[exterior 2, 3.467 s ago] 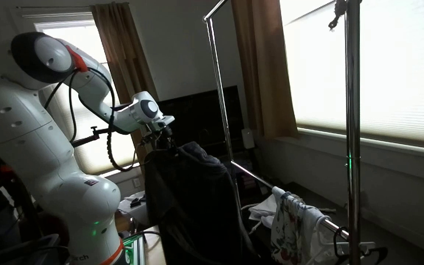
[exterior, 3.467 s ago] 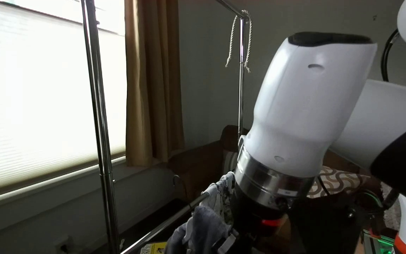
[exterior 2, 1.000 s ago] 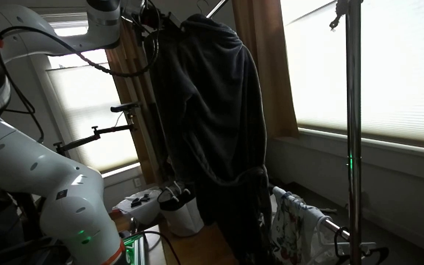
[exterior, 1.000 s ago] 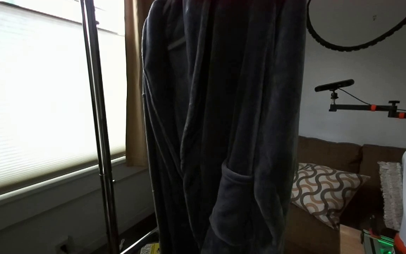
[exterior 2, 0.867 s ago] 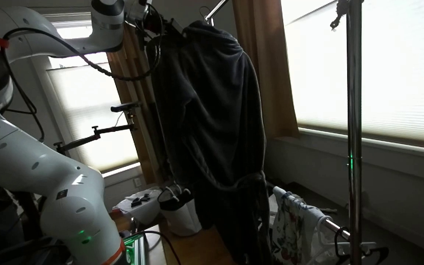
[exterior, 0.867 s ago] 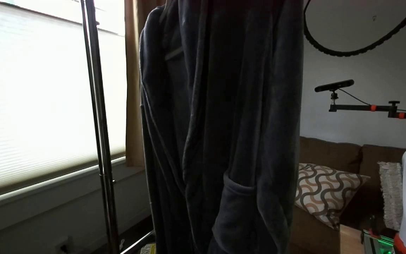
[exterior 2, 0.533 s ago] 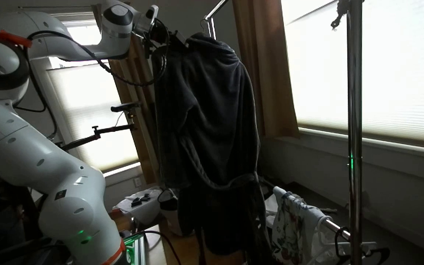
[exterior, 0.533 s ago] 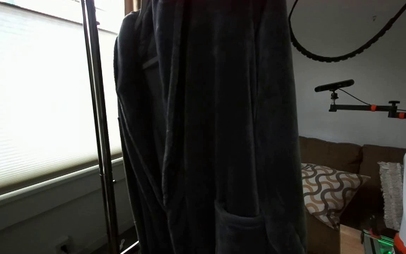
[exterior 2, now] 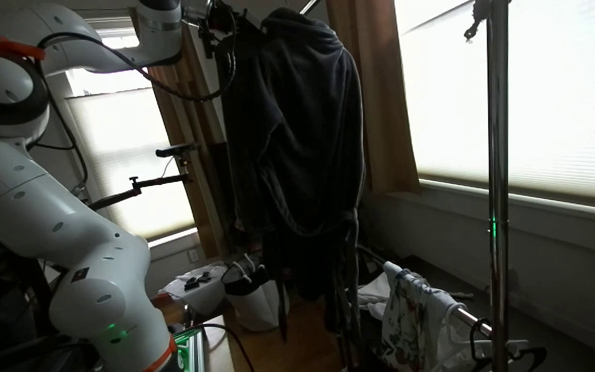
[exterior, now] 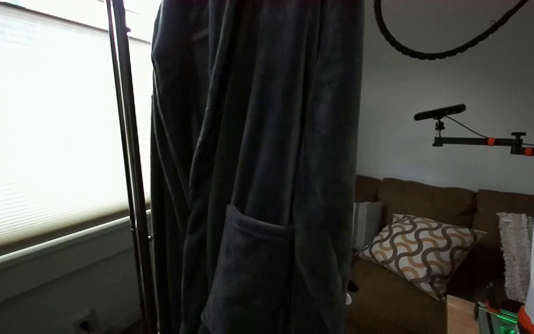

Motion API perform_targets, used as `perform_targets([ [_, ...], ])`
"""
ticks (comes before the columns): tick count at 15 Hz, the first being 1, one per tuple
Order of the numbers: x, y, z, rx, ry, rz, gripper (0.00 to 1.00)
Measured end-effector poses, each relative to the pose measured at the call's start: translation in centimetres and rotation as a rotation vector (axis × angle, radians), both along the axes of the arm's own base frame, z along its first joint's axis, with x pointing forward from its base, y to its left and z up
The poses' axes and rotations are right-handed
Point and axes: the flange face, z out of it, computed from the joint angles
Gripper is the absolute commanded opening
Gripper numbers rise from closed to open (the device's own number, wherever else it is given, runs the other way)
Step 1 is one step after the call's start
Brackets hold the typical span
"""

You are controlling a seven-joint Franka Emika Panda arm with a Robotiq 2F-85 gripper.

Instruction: Remove the gown from the second rail of the clothing rack and hang it on the top rail of the rack

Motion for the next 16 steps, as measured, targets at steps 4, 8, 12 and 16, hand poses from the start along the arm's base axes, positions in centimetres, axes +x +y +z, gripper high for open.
perform_targets([
  [4, 1.1, -0.4, 1.7, 0.015, -0.024, 0.003, 0.01],
  [8, 4.6, 0.8, 0.3, 0.028, 0.032, 0.042, 0.01],
  [12, 7.3, 1.8, -1.2, 0.043, 0.083, 0.077, 0.01],
  [16, 7.6, 3.5, -2.6, 0.029, 0.140, 0.117, 0.37],
])
